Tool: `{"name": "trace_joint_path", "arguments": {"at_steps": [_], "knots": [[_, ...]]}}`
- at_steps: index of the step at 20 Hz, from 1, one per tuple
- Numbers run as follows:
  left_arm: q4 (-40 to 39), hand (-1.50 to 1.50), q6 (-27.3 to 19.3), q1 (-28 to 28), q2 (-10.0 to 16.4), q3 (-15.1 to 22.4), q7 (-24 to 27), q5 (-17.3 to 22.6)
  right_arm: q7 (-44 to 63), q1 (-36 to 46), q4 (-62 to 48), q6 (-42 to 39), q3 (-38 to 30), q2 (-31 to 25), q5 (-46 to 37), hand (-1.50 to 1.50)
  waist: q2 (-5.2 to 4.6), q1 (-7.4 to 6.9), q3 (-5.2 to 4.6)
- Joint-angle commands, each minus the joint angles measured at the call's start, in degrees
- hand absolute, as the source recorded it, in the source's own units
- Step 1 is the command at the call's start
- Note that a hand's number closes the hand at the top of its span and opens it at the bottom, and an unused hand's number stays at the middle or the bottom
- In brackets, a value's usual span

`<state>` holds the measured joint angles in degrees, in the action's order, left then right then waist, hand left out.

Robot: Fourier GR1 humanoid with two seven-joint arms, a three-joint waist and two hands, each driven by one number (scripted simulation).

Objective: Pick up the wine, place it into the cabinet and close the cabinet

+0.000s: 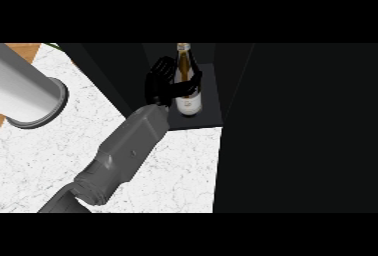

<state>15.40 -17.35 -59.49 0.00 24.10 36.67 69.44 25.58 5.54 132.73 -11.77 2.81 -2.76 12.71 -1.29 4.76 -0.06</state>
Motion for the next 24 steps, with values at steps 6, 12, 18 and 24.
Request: {"name": "trace_joint_path", "arguments": {"at_steps": [6,12,18,24], "knots": [[1.6,1.50,0.1,3.3,0.0,4.6,1.8,2.8,-2.8,1.5,-3.1,-0.7,0.2,0.6,-0.2,-1.50,-0.40,1.41,0.01],[4.5,1.50,-1.1,4.6,0.0,8.0,1.3,5.7,0.0,1.4,-0.3,1.3,4.6,2.2,-3.1,-1.50,-0.40,2.86,-0.08],[9.4,1.50,-5.1,6.5,0.0,10.1,5.5,11.5,-1.2,1.3,-1.3,-0.3,2.7,1.1,-0.8,-1.50,-0.39,3.35,-0.04],[8.7,-1.50,-7.3,4.4,0.0,11.3,7.6,15.8,-0.8,2.5,-1.3,0.4,3.6,1.3,-2.4,-1.50,-0.48,3.12,-0.06]]}}
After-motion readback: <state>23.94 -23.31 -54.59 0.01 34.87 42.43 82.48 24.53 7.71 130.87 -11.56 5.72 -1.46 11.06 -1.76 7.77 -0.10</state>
